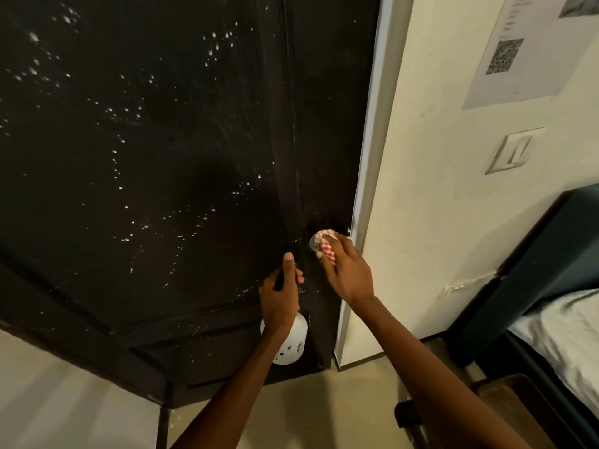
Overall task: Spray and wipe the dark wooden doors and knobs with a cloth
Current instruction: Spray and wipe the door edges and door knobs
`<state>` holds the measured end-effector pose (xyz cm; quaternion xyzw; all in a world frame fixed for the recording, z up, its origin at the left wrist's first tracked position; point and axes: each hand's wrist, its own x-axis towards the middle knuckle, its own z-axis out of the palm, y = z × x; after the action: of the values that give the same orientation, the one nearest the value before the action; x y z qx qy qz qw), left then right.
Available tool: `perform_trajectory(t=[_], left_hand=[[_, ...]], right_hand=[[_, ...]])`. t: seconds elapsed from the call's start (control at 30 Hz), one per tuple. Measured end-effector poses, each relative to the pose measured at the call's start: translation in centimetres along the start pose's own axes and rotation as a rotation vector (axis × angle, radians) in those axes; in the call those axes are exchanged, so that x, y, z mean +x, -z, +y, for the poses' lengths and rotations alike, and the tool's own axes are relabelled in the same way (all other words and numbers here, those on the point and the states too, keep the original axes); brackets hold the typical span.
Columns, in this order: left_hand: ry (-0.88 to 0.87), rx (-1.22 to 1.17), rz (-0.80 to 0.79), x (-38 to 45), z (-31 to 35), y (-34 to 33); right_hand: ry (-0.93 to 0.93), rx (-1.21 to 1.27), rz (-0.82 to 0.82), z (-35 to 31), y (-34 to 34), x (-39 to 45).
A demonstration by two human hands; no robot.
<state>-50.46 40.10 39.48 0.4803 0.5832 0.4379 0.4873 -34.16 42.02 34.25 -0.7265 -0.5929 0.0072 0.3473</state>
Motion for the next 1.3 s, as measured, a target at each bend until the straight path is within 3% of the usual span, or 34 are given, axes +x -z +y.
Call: perform_trajectory(t=[0.1,0.2,0.33,0.4,0.57,0.7,0.77,0.9,1.0,1.1,1.3], left_hand=[[-0.017,0.01,-0.014,-0.1,-0.1,0.2],[-0.023,0.008,-0.016,-0.3,-0.1,0.2],[-0.027,0.009,-0.016,-0.1,-0.1,0.2],[-0.038,-0.008,-0.016,0.0,0.3,0.3],[-0.054,-0.022,-0.003,0.2,0.4,0.9],[-0.076,-0.024,-0.003,0.4,0.8,1.2],[-0.087,-0.024,-0.002,0.5,0.9,1.2],[-0.093,-0.045,-0.003,0.6,0.9,1.4],[-0.07,-0.036,0.019,0.9,0.7,1.8],[-0.066,-0.057,0.033,1.4,0.5,2.3],[-0.076,-0.04,0.016,1.3,0.9,2.4]], right_hand=[[0.191,-0.266,0.027,-1.1,-0.6,0.5],[0.404,-0.532,-0.069,-1.6,-1.1,0.8],[0.431,-0.494,-0.029,-0.9,-0.9,0.9],[0.276,-0.256,0.034,-0.6,-0.9,0.7],[-0.406,0.576,0.145,-3.0,-1.2,-0.2],[-0.777,1.16,0.227,-3.5,0.2,-0.1],[-0.862,1.274,0.276,-3.2,0.3,-0.3],[-0.569,0.905,0.422,-5.0,-0.1,0.1],[-0.328,0.53,0.281,-4.5,-1.8,0.3],[0.002,-0.062,0.24,-2.7,-3.2,0.0],[0.499,-0.669,-0.138,-2.1,-1.9,0.9]])
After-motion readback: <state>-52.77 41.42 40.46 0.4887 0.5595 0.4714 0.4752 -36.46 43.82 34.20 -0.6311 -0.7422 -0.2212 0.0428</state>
